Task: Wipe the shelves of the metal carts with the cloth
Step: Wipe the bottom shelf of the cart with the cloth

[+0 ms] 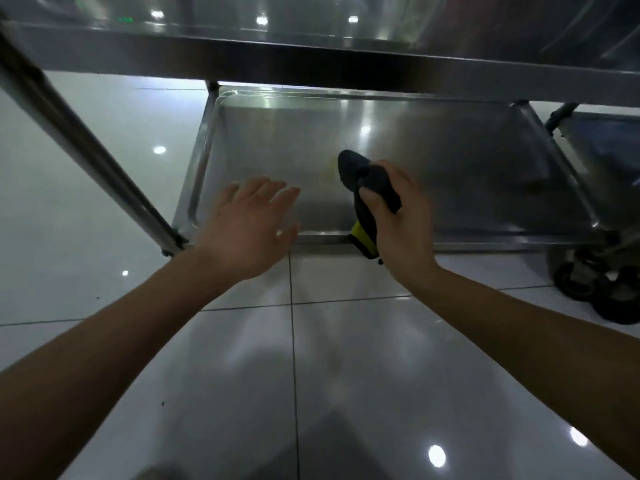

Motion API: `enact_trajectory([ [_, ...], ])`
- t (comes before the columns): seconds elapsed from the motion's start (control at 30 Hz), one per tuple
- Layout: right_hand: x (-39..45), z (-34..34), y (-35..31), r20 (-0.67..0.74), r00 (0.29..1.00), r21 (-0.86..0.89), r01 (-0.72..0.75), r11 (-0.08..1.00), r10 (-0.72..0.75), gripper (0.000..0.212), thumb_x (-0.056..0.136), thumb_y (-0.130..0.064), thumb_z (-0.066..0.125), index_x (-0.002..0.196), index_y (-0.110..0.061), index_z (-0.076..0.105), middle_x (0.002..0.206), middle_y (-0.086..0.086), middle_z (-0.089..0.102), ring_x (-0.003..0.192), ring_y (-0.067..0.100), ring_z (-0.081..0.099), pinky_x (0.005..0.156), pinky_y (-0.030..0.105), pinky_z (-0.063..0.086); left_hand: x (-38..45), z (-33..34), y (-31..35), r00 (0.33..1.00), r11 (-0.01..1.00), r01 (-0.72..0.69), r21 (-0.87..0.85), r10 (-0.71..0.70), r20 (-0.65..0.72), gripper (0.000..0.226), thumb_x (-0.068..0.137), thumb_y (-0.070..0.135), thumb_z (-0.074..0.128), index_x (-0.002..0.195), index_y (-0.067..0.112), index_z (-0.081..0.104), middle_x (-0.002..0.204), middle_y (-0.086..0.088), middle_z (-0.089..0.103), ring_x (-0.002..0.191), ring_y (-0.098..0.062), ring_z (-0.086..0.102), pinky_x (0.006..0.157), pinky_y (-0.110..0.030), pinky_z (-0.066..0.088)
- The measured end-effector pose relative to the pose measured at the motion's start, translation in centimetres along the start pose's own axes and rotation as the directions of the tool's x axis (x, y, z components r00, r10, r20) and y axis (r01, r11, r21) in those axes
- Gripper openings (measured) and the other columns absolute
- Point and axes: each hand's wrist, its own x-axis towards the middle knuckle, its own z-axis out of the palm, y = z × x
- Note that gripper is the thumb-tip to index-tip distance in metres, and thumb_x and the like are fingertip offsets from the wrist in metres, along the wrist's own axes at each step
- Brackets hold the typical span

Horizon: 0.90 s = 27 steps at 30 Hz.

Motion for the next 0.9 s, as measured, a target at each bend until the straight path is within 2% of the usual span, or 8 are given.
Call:
enact_trajectory([
  [0.1,0.6,1.7,0.7,0.008,0.999,0.030,-0.040,0.999,0.040,0.029,0.096,-0.009,0.061,0.125,-0.009,0.061,0.124,0.010,0.060,0.118,0.023,0.056,0.106,0.044,0.044,-0.2,0.0,-1.2,0.999,0.999,0.034,-0.018,-0.035,-0.038,0.060,0.097,0.046,0.051,0.151,0.021,0.043,0.154,-0.004,0.045,0.145,-0.029,0.035,0.116,-0.051,0.029],
  [0.23,1.2,2.9,2.1,0.048,0.999,-0.077,0.009,0.997,-0.005,0.032,0.096,-0.013,0.063,0.128,-0.014,0.062,0.129,0.004,0.058,0.123,0.019,0.052,0.108,0.038,0.042,-0.5,0.4,-2.3,0.995,0.995,0.097,-0.001,-0.097,0.012,0.061,0.099,0.048,0.048,0.153,0.021,0.039,0.156,-0.004,0.043,0.146,-0.029,0.033,0.116,-0.052,0.029],
  [0.47,3.3,6.3,4.0,0.099,0.988,-0.289,0.139,0.947,-0.115,0.037,0.094,-0.017,0.065,0.131,-0.018,0.061,0.133,-0.002,0.054,0.124,0.018,0.043,0.106,0.018,0.032,-0.6,2.2,-4.2,0.989,0.990,0.142,-0.016,-0.141,0.046,0.059,0.099,0.047,0.049,0.151,0.020,0.042,0.153,-0.006,0.046,0.144,-0.031,0.035,0.115,-0.054,0.031],
  [0.57,2.6,7.7,5.7,0.311,0.948,-0.435,0.204,0.877,-0.066,0.046,0.098,-0.031,0.060,0.141,-0.020,0.053,0.145,0.003,0.048,0.133,0.024,0.037,0.112,0.036,0.033,-1.1,3.4,-4.7,0.986,0.988,0.154,-0.027,-0.152,0.062,0.057,0.099,0.045,0.051,0.149,0.019,0.044,0.151,-0.007,0.048,0.143,-0.031,0.038,0.113,-0.053,0.032],
  [0.63,1.6,8.7,6.9,0.475,0.880,-0.549,0.266,0.792,0.033,0.055,0.102,-0.046,0.045,0.153,-0.025,0.036,0.161,0.004,0.028,0.150,0.024,0.018,0.121,0.046,0.019,-1.6,4.2,-5.1,0.984,0.986,0.163,-0.039,-0.160,0.075,0.056,0.098,0.041,0.053,0.148,0.018,0.046,0.150,-0.007,0.049,0.142,-0.031,0.038,0.112,-0.052,0.032],
  [0.67,1.2,9.0,7.4,0.503,0.862,-0.573,0.278,0.771,0.064,0.057,0.104,-0.051,0.035,0.156,-0.028,0.028,0.165,0.002,0.019,0.153,0.022,0.007,0.123,0.048,0.011,-1.8,4.5,-5.3,0.983,0.985,0.167,-0.043,-0.164,0.083,0.055,0.098,0.040,0.054,0.148,0.018,0.047,0.149,-0.007,0.050,0.141,-0.030,0.039,0.111,-0.051,0.032],
  [0.77,1.0,9.6,7.8,0.472,0.878,-0.563,0.236,0.792,0.075,0.057,0.105,-0.051,0.015,0.158,-0.030,0.021,0.168,0.000,0.009,0.154,0.020,-0.003,0.124,0.047,0.001,-2.4,5.2,-5.9,0.983,0.985,0.167,-0.036,-0.164,0.087,0.049,0.098,0.038,0.054,0.142,0.016,0.052,0.141,-0.008,0.055,0.134,-0.032,0.046,0.106,-0.050,0.037],
  [0.9,1.1,10.6,7.4,0.456,0.884,-0.631,0.239,0.738,0.103,0.054,0.107,-0.041,0.014,0.159,-0.026,0.018,0.168,0.002,0.005,0.154,0.023,-0.005,0.124,0.048,-0.002,-3.7,6.1,-6.3,0.984,0.984,0.176,-0.010,-0.176,0.034,0.037,0.093,0.027,0.057,0.126,0.013,0.064,0.126,-0.011,0.063,0.118,-0.035,0.055,0.093,-0.050,0.046],
])
